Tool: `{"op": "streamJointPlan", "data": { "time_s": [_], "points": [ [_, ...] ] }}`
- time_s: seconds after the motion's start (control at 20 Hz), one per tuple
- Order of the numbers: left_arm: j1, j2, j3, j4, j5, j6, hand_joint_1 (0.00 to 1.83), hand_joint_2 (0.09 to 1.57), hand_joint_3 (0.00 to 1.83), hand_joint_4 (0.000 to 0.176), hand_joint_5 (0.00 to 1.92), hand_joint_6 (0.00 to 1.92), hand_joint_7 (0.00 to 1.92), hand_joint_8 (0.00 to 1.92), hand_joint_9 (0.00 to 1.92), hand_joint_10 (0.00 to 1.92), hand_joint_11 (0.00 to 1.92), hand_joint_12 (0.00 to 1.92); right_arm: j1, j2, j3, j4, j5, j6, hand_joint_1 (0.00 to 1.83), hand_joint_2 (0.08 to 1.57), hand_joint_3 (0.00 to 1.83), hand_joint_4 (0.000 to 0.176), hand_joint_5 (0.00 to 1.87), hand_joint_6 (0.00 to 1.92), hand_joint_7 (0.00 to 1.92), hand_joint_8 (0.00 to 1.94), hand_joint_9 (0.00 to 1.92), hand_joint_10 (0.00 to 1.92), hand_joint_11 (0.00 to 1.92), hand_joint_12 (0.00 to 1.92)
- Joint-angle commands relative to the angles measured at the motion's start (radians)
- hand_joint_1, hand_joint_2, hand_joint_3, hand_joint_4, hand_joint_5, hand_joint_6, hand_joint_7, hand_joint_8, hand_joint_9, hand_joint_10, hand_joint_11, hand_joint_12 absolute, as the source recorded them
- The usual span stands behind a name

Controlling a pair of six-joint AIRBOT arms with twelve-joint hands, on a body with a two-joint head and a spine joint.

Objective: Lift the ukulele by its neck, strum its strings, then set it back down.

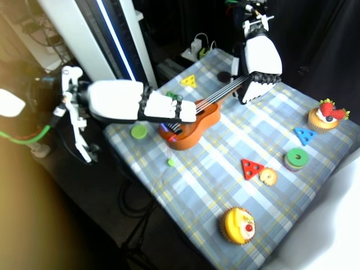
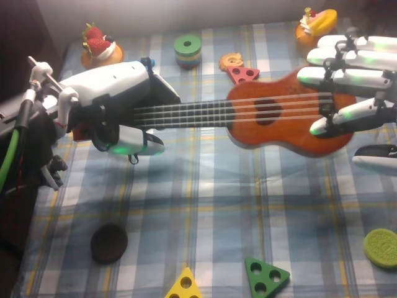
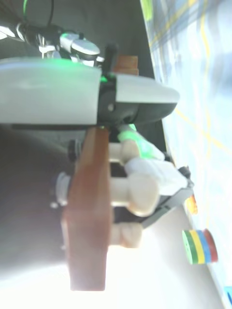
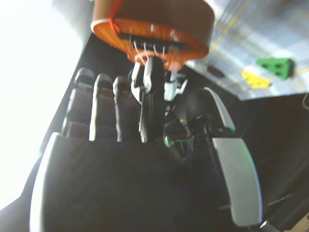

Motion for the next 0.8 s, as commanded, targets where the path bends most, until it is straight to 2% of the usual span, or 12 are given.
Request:
{"op": "streamJointPlan", "data": {
  "time_s": [0.0,0.05,0.1,0.15,0.2,0.25,0.35,0.4,0.5,0.55,0.7,0.75],
  "points": [
    [-0.001,-0.012,0.003,0.001,-0.112,-0.011,1.46,1.15,0.00,0.000,0.96,1.92,1.32,1.92,1.47,1.92,1.53,1.92,0.013,0.008,0.004,0.041,0.134,0.000,0.68,1.36,0.00,0.016,0.69,0.04,0.17,0.01,0.04,0.01,0.00,0.00],
    [0.001,-0.015,0.005,-0.003,-0.110,-0.011,1.45,1.15,0.00,0.000,0.94,1.92,1.34,1.92,1.49,1.92,1.54,1.92,0.013,0.008,0.006,0.055,0.143,0.000,0.73,1.30,0.05,0.022,0.69,0.02,0.17,0.02,0.15,0.03,0.00,0.56],
    [0.002,-0.018,0.009,-0.006,-0.103,-0.011,1.45,1.15,0.00,0.000,0.94,1.92,1.34,1.92,1.49,1.92,1.54,1.92,0.013,0.008,0.008,0.069,0.153,0.000,0.73,1.30,0.05,0.022,0.69,0.02,0.17,0.02,0.15,0.03,0.00,0.56],
    [0.003,-0.019,0.011,-0.008,-0.097,-0.011,1.43,1.16,0.00,0.059,0.93,1.92,1.37,1.92,1.52,1.92,1.56,1.92,0.013,0.008,0.008,0.087,0.161,-0.010,0.76,1.34,0.02,0.030,0.64,0.00,0.11,0.00,0.06,0.00,0.00,0.40],
    [0.007,-0.019,0.010,-0.008,-0.092,-0.011,1.43,1.16,0.00,0.059,0.93,1.92,1.37,1.92,1.52,1.92,1.56,1.92,0.013,0.011,0.008,0.110,0.163,-0.030,0.76,1.34,0.02,0.030,0.64,0.00,0.11,0.00,0.06,0.00,0.00,0.40],
    [0.013,-0.018,0.007,-0.008,-0.087,-0.011,1.40,1.18,0.01,0.094,0.90,1.92,1.31,1.92,1.46,1.92,1.49,1.92,0.012,0.015,0.007,0.145,0.165,-0.064,0.60,1.38,0.01,0.003,0.53,0.00,0.05,0.00,0.00,0.00,0.00,0.03],
    [0.020,-0.008,-0.004,-0.003,-0.076,-0.011,1.39,1.18,0.01,0.095,0.89,1.92,1.28,1.92,1.43,1.92,1.47,1.92,0.005,0.022,0.003,0.193,0.172,-0.105,0.61,1.38,0.01,0.000,0.52,0.01,0.08,0.01,0.00,0.00,0.00,0.00],
    [0.022,-0.004,-0.008,0.000,-0.071,-0.011,1.37,1.17,0.00,0.050,0.89,1.92,1.23,1.92,1.42,1.92,1.50,1.92,0.000,0.027,0.002,0.215,0.178,-0.121,0.62,1.39,0.01,0.000,0.42,0.00,0.05,0.00,0.00,0.00,0.00,0.00],
    [0.024,-0.001,-0.011,0.010,-0.043,-0.011,1.37,1.15,0.00,0.038,0.90,1.92,1.22,1.92,1.42,1.92,1.51,1.92,-0.023,0.037,-0.002,0.269,0.205,-0.155,0.65,1.38,0.00,0.000,0.39,0.00,0.10,0.01,0.00,0.00,0.00,0.00],
    [0.022,-0.001,-0.011,0.014,-0.035,-0.011,1.34,1.15,0.00,0.000,0.89,1.92,1.21,1.92,1.40,1.92,1.49,1.92,-0.030,0.039,-0.004,0.282,0.213,-0.162,0.63,1.38,0.00,0.006,0.43,0.01,0.10,0.01,0.00,0.00,0.00,0.00],
    [0.021,0.004,-0.018,0.022,-0.033,-0.011,1.28,1.15,0.00,0.000,0.86,1.92,1.13,1.92,1.30,1.92,1.41,1.92,-0.046,0.045,-0.007,0.313,0.234,-0.176,0.48,1.37,0.00,0.000,0.46,0.02,0.06,0.00,0.00,0.00,0.00,0.00],
    [0.020,0.007,-0.022,0.024,-0.037,-0.011,1.13,1.22,0.03,0.000,0.75,1.55,0.98,1.92,1.19,1.92,1.30,1.92,-0.049,0.045,-0.007,0.317,0.237,-0.178,0.44,1.37,0.00,0.000,0.46,0.02,0.05,0.00,0.00,0.00,0.00,0.00]
  ]
}}
